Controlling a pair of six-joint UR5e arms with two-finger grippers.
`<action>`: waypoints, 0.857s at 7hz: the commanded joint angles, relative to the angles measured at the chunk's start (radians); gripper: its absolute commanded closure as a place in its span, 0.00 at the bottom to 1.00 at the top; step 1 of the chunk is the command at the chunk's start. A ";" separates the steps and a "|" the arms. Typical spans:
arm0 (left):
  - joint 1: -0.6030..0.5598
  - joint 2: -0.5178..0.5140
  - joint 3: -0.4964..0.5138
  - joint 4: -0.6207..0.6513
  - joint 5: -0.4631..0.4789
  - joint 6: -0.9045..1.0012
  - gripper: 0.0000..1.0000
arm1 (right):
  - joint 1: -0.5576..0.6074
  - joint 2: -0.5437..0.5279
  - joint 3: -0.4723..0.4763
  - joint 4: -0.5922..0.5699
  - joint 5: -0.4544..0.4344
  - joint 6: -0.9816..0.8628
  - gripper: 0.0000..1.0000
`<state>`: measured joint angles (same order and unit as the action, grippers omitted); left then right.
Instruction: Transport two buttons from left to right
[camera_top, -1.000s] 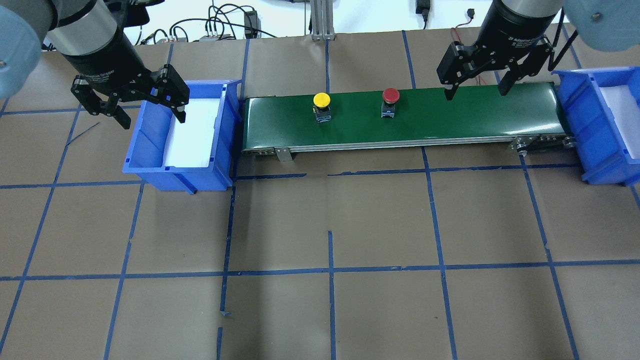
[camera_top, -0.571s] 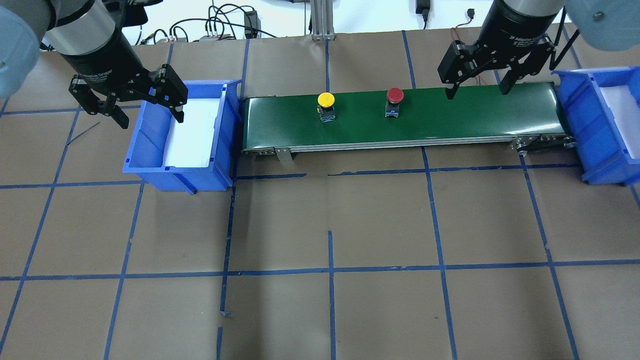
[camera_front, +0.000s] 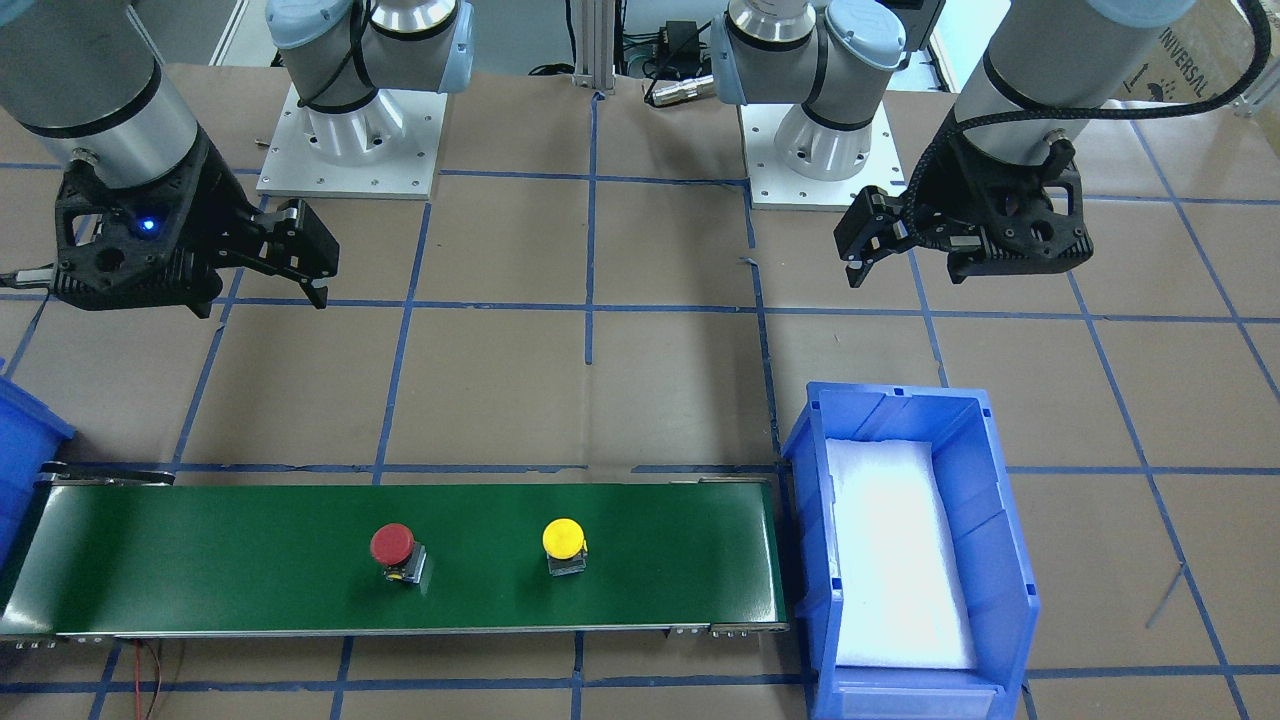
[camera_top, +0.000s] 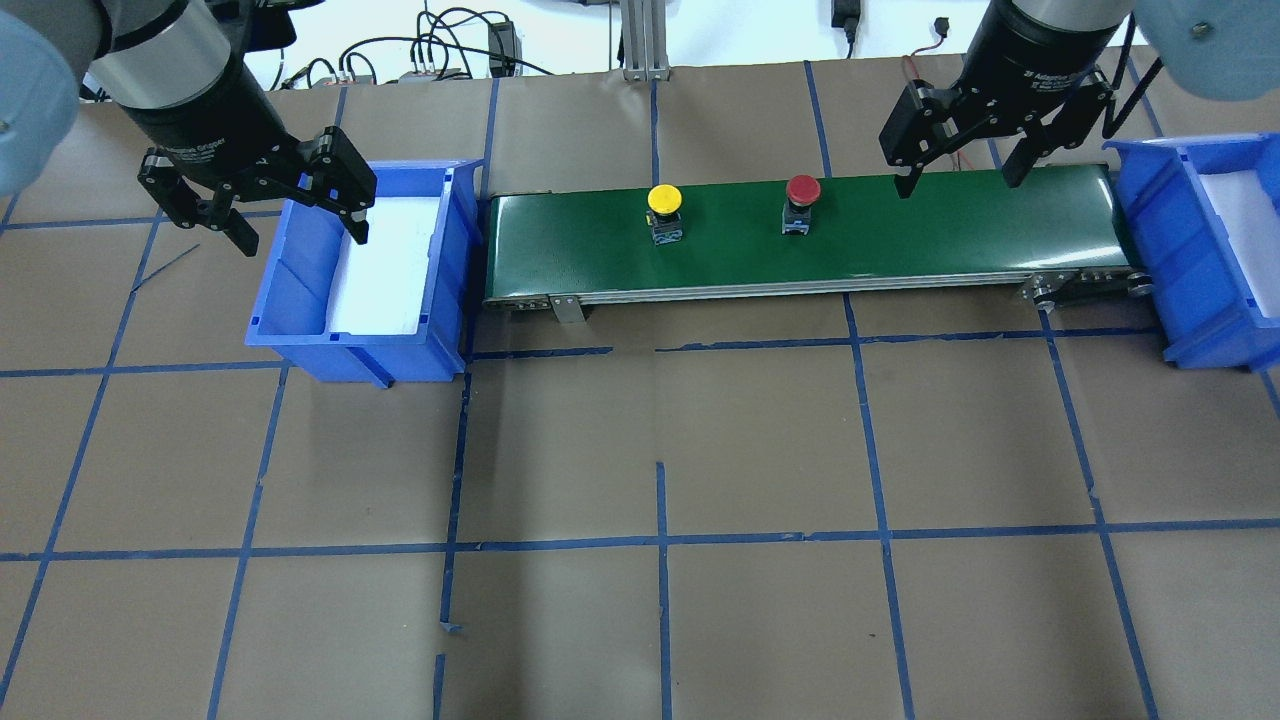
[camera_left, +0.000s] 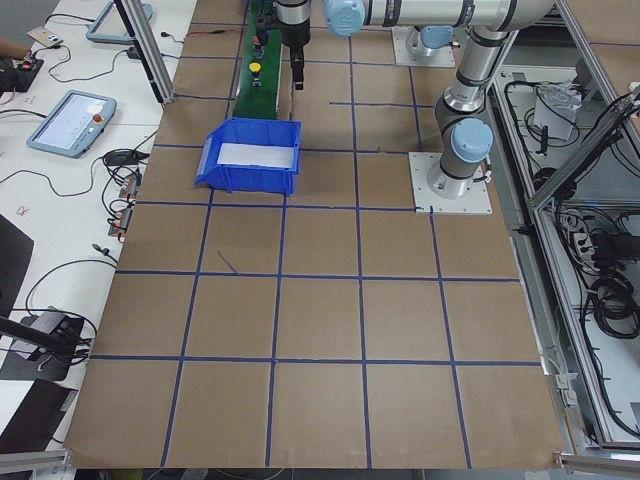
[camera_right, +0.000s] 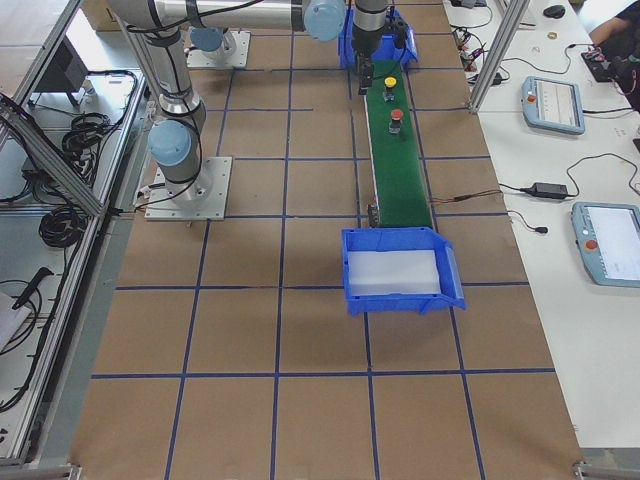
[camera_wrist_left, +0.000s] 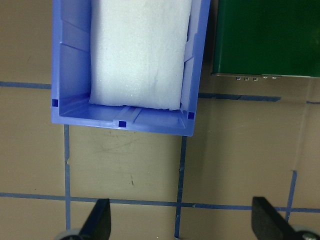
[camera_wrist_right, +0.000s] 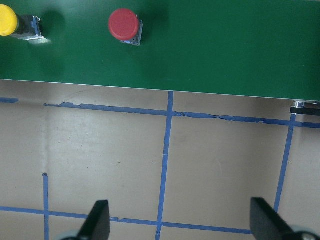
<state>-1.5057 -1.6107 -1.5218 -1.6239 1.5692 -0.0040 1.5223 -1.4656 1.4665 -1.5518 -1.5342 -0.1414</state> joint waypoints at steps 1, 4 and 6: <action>-0.002 0.000 0.002 -0.001 0.000 -0.001 0.00 | -0.001 0.004 0.000 -0.001 -0.001 -0.007 0.00; -0.002 0.002 0.002 0.001 -0.009 -0.001 0.00 | -0.031 0.037 -0.047 -0.002 0.012 -0.146 0.00; 0.001 0.002 -0.001 -0.001 -0.009 -0.001 0.00 | -0.103 0.086 -0.095 -0.010 0.011 -0.368 0.01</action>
<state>-1.5072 -1.6092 -1.5221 -1.6241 1.5603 -0.0046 1.4613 -1.4106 1.4002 -1.5551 -1.5233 -0.3714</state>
